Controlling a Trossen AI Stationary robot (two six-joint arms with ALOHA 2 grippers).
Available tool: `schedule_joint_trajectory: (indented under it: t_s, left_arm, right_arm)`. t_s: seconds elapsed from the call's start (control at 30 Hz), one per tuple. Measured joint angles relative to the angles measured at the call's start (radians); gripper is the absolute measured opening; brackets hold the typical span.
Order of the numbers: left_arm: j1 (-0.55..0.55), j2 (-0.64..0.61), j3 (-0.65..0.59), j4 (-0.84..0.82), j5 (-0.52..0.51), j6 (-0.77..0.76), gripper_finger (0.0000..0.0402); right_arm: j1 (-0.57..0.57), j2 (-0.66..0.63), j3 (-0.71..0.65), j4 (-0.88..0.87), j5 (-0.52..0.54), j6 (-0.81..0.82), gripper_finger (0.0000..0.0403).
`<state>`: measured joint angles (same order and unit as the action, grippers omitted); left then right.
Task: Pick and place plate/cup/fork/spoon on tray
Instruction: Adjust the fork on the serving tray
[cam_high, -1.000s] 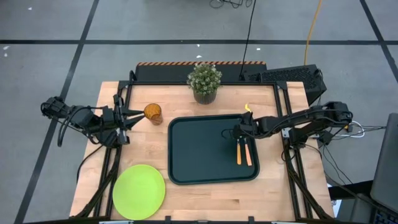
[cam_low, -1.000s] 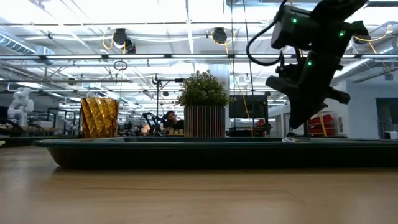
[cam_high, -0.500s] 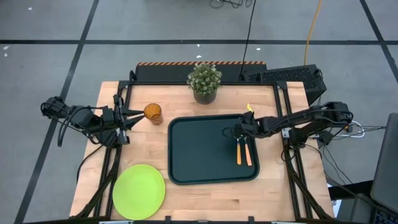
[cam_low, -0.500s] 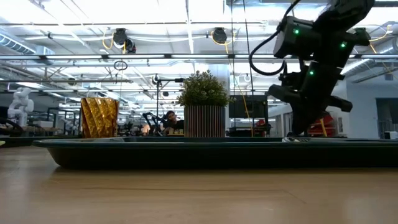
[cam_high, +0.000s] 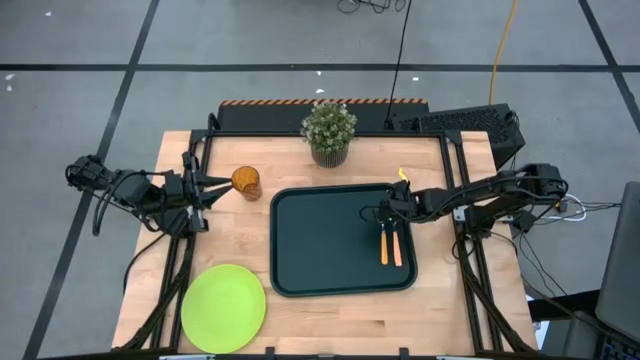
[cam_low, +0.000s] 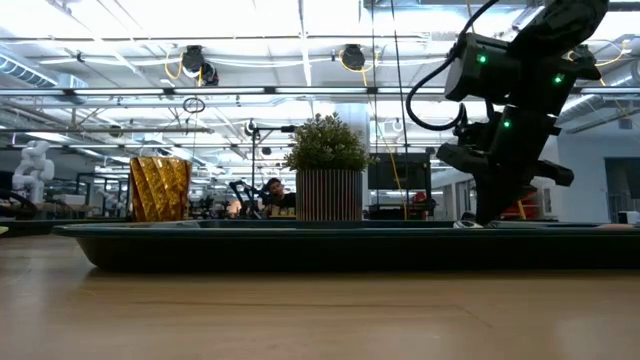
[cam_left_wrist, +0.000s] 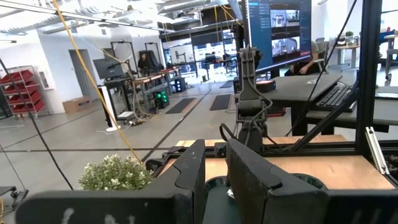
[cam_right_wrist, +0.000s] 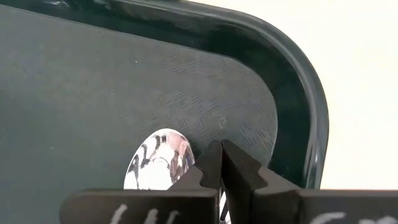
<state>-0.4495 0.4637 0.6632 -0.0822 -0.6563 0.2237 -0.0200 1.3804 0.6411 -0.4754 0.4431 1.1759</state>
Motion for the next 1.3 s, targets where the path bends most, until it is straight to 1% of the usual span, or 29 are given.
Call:
schedule_joint_trajectory:
  t_s: [0.6, 0.73, 0.87, 1.0, 1.03, 1.13, 1.3]
  left_arm:
    - [0.000, 0.000, 0.000, 0.000, 0.000, 0.001, 0.0072]
    - [0.000, 0.000, 0.000, 0.000, 0.000, 0.001, 0.0072]
    - [0.000, 0.000, 0.000, 0.000, 0.000, 0.001, 0.0072]
    - [0.000, 0.000, 0.000, 0.000, 0.000, 0.000, 0.0072]
    - [0.000, 0.000, 0.000, -0.001, 0.000, 0.000, 0.0072]
    - [0.000, 0.000, 0.000, -0.005, 0.000, -0.001, 0.0072]
    - [0.000, 0.000, 0.000, -0.005, 0.000, -0.001, 0.0072]
  right_arm:
    - [0.000, 0.000, 0.004, -0.018, -0.028, -0.016, 0.0000]
    - [0.000, 0.000, 0.060, -0.070, -0.019, -0.057, 0.0000]
    - [0.002, 0.000, 0.162, -0.167, 0.030, -0.097, 0.0000]
    - [0.010, -0.001, 0.235, -0.179, 0.025, -0.115, 0.0000]
    - [0.019, -0.001, 0.244, -0.177, 0.019, -0.110, 0.0000]
    - [0.052, -0.001, 0.250, -0.185, -0.046, -0.060, 0.0000]
    - [0.133, 0.000, 0.250, -0.249, -0.082, 0.067, 0.0000]
